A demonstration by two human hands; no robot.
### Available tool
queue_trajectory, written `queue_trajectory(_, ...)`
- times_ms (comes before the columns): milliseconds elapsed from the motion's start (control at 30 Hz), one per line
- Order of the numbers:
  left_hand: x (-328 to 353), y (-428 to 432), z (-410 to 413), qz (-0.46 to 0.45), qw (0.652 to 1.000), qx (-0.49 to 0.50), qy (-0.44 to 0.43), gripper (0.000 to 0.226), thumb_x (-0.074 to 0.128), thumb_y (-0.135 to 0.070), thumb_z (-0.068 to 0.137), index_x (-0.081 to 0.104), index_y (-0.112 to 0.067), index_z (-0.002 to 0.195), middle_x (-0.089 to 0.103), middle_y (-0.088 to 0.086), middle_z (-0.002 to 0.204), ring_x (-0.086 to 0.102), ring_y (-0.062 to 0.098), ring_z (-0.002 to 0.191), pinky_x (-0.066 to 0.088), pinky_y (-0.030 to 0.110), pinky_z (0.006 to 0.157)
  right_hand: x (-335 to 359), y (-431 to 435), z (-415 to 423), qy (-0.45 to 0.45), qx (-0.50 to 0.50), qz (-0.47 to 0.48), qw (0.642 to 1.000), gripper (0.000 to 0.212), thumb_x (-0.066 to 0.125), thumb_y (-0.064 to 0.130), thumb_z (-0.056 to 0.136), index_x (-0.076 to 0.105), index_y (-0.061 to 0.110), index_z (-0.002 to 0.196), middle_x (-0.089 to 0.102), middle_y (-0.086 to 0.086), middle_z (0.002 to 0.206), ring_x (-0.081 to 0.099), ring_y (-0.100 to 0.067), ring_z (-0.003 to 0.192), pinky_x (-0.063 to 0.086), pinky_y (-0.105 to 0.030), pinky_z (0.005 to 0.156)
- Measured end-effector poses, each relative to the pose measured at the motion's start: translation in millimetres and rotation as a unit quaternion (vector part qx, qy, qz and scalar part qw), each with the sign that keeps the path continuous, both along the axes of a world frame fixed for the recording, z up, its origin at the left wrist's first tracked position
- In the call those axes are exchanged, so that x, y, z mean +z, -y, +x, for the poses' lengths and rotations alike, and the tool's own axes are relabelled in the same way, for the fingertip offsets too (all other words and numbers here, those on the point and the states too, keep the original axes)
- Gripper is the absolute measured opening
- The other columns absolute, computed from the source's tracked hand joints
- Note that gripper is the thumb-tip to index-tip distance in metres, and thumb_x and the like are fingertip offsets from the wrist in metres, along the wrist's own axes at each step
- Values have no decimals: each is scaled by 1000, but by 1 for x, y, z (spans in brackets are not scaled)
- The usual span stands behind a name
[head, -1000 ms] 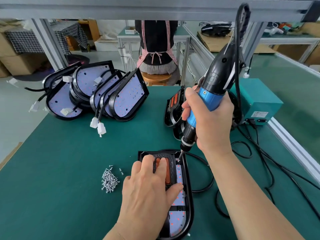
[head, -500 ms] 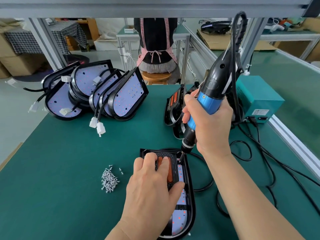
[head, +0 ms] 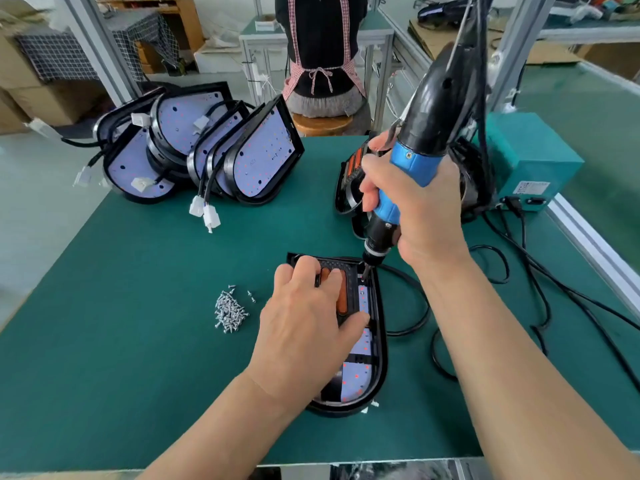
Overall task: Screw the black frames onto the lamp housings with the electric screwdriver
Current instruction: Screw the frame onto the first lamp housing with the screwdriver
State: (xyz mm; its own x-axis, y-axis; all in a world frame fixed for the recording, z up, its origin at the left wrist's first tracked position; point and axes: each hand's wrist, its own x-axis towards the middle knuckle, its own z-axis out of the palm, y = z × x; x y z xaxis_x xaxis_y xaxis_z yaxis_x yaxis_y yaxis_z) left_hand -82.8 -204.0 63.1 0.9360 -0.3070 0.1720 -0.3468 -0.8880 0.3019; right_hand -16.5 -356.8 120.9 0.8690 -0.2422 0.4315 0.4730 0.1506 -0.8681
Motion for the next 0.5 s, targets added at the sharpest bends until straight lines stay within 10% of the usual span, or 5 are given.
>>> queue_trajectory(500,-4,1,12,-87,996,5,-15,53,66,-56,84,66,-21,125,43,-10,119,36,16,111,51,38,88,52,44,-54,33,-150,164,974,20,72,17,89,53,15,88,58,-3,65,51,-19,51,45,-31,57)
